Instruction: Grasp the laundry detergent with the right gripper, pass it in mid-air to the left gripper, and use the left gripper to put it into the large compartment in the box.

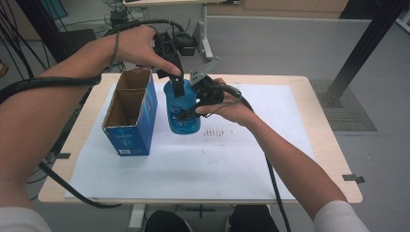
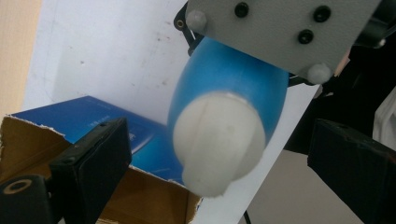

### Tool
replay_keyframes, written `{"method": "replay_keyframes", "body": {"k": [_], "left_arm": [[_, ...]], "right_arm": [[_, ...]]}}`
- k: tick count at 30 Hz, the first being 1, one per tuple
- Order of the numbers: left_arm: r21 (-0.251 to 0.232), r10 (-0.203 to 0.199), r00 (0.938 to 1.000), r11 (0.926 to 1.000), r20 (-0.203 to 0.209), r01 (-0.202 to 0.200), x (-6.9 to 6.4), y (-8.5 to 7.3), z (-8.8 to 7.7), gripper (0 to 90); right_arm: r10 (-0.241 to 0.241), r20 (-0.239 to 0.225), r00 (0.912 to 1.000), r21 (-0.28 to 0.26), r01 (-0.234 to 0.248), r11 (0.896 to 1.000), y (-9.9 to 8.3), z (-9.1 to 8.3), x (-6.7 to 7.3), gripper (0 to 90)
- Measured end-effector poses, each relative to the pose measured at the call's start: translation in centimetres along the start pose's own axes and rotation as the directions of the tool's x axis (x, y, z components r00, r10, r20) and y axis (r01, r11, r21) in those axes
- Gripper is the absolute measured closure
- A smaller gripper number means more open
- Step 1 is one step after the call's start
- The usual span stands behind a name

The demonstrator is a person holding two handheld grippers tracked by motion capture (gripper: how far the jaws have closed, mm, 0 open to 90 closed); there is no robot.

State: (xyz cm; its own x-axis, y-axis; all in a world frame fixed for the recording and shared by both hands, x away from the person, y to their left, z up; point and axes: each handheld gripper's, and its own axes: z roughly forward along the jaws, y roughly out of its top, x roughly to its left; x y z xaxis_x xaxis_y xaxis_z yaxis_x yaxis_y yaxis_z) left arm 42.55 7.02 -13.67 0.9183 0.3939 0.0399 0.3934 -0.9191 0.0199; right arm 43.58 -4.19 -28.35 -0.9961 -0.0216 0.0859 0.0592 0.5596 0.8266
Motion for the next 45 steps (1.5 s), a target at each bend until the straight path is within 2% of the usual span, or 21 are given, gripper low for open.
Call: {"method": "replay_keyframes", "body": {"k": [7, 28, 34, 40, 41, 42, 43, 45], "left_arm": [[0.0, 0.009, 0.9997, 1.0, 0.024, -0.009, -0.2, 0.1, 0.7, 6.5], [0.001, 0.03, 0.9988, 0.9995, 0.038, -0.03, -0.4, 0.2, 1.4, 6.5], [-0.007, 0.021, 0.999, 0.9998, 0.04, -0.021, -0.5, 0.3, 1.5, 6.5], [0.01, 0.039, 0.9981, 0.9992, 0.048, -0.04, -0.5, 0.4, 1.9, 6.5], [0.008, 0.034, 0.9983, 0.9994, 0.047, -0.035, -0.5, 0.4, 1.9, 6.5], [0.013, 0.04, 0.998, 0.9991, 0.048, -0.04, -0.5, 0.4, 2.0, 6.5], [0.013, 0.039, 0.9981, 0.9991, 0.048, -0.04, -0.4, 0.4, 2.0, 6.5], [0.015, 0.039, 0.9982, 0.9991, 0.045, -0.04, -0.4, 0.4, 2.1, 6.6]], "right_arm": [[-0.016, -0.015, 0.9998, -0.006, 0.015, 1.0, 0.3, 0.1, 0.4, 44.6], [-0.023, -0.014, 0.9996, -0.015, 0.023, 1.0, 0.5, -0.1, 0.5, 44.7], [-0.018, -0.015, 0.9997, -0.023, 0.018, 1.0, 0.5, -0.2, 0.6, 44.7], [-0.018, -0.01, 0.9998, -0.027, 0.017, 0.999, 0.5, -0.3, 0.6, 44.6], [0.009, -0.019, 0.9998, -0.015, -0.009, 1.0, 0.5, -0.5, 0.8, 44.6], [0.012, -0.02, 0.9997, -0.013, -0.013, 1.0, 0.5, -0.5, 0.8, 44.7], [-0.037, -0.006, 0.9993, -0.044, 0.037, 0.998, 0.5, -0.4, 0.5, 44.7], [-0.035, -0.006, 0.9994, -0.043, 0.035, 0.998, 0.5, -0.4, 0.5, 44.7]]}}
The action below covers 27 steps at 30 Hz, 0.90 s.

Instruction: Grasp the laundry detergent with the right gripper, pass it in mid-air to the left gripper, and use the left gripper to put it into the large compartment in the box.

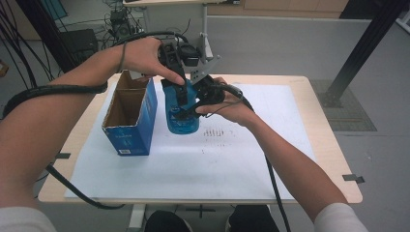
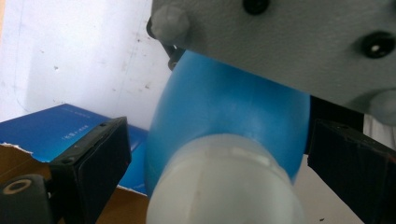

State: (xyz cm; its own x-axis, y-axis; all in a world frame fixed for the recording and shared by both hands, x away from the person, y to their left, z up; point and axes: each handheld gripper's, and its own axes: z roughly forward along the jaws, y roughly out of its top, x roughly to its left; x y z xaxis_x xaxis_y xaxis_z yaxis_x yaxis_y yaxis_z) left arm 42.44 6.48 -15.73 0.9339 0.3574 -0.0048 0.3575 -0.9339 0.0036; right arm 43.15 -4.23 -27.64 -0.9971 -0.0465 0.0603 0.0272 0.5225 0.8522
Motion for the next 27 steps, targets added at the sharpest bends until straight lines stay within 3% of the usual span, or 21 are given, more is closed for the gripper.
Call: {"method": "replay_keyframes", "body": {"k": [27], "left_arm": [[0.0, 0.016, 0.9999, 0.9999, 0.004, -0.016, -0.12, 0.38, 0.01, 6.7]], "right_arm": [[-0.004, -0.009, 1.0, -0.015, 0.004, 1.0, 0.12, -0.16, 0.08, 44.7]]}}
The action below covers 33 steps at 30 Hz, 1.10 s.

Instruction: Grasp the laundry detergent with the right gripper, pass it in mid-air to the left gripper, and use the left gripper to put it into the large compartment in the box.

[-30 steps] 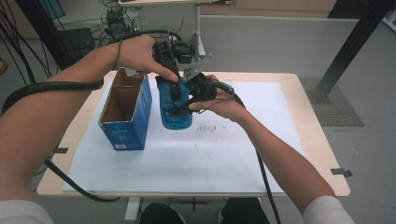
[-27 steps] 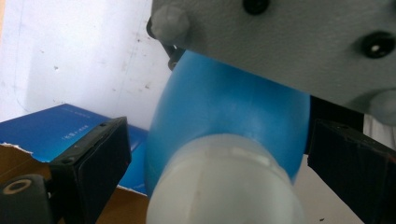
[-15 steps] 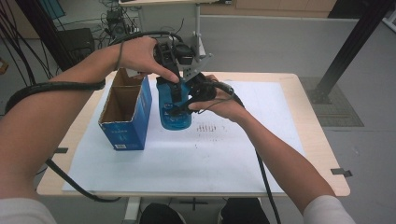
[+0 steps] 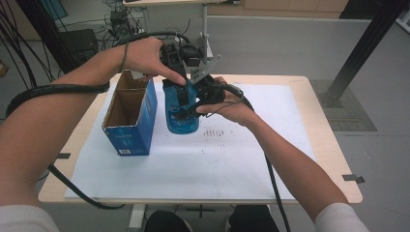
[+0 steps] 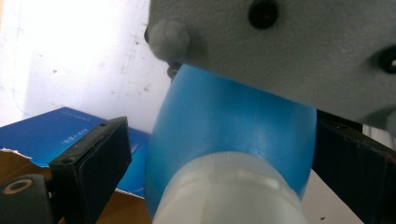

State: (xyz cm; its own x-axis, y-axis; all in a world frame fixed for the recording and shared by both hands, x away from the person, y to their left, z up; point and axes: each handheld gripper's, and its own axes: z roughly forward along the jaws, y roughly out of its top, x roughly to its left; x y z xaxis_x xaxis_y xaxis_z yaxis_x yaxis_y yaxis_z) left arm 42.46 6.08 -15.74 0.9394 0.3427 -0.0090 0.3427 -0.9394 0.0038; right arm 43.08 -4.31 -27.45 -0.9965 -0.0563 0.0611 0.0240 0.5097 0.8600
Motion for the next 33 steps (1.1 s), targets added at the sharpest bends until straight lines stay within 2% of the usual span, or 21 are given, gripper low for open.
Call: {"method": "replay_keyframes", "body": {"k": [33], "left_arm": [[0.002, 0.0, 1.0, 1.0, -0.003, 0.0, -0.09, -0.19, -0.18, 7.0]], "right_arm": [[0.002, 0.008, 1.0, 0.003, -0.002, 1.0, -0.07, -0.31, 0.03, 44.7]]}}
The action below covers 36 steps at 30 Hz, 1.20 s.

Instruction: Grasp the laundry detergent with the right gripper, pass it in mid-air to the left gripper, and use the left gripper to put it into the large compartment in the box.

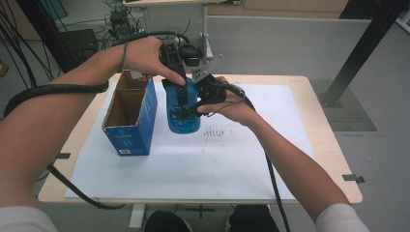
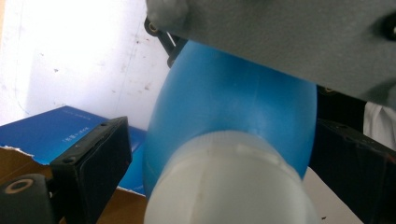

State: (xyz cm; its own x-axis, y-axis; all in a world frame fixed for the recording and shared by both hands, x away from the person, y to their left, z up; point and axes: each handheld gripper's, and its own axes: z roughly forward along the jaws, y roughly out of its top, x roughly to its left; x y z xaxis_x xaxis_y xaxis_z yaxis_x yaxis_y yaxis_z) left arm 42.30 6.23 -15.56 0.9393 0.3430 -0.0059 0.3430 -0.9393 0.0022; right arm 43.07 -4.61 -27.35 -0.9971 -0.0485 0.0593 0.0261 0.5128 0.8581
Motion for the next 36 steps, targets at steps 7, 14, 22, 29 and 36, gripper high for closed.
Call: {"method": "replay_keyframes", "body": {"k": [7, 14, 22, 29, 36], "left_arm": [[-0.001, -0.001, 1.0, 1.0, -0.003, 0.001, -0.03, -0.03, -0.11, 7.0], [0.002, 0.005, 1.0, 1.0, -0.004, -0.005, -0.06, 0.05, -0.12, 7.1], [0.003, 0.003, 1.0, 1.0, -0.004, -0.003, -0.09, -0.02, -0.14, 7.1], [0.007, 0.008, 0.9999, 0.9999, -0.006, -0.008, -0.21, 0.16, -0.12, 7.2], [0.009, 0.01, 0.9999, 0.9999, -0.005, -0.01, -0.14, 0.21, -0.12, 7.5]], "right_arm": [[0.001, -0.003, 1.0, -0.002, -0.001, 1.0, 0.03, -0.04, 0.04, 44.7], [0.001, -0.003, 1.0, -0.003, -0.001, 1.0, 0.05, -0.16, 0.05, 44.7], [0.0, 0.0, 1.0, -0.003, 0.0, 1.0, 0.07, -0.23, 0.07, 44.7], [-0.004, 0.003, 1.0, -0.004, 0.004, 1.0, 0.07, -0.28, 0.1, 44.7], [-0.009, 0.006, 0.9999, -0.001, 0.009, 1.0, 0.06, -0.31, 0.13, 44.7]]}}
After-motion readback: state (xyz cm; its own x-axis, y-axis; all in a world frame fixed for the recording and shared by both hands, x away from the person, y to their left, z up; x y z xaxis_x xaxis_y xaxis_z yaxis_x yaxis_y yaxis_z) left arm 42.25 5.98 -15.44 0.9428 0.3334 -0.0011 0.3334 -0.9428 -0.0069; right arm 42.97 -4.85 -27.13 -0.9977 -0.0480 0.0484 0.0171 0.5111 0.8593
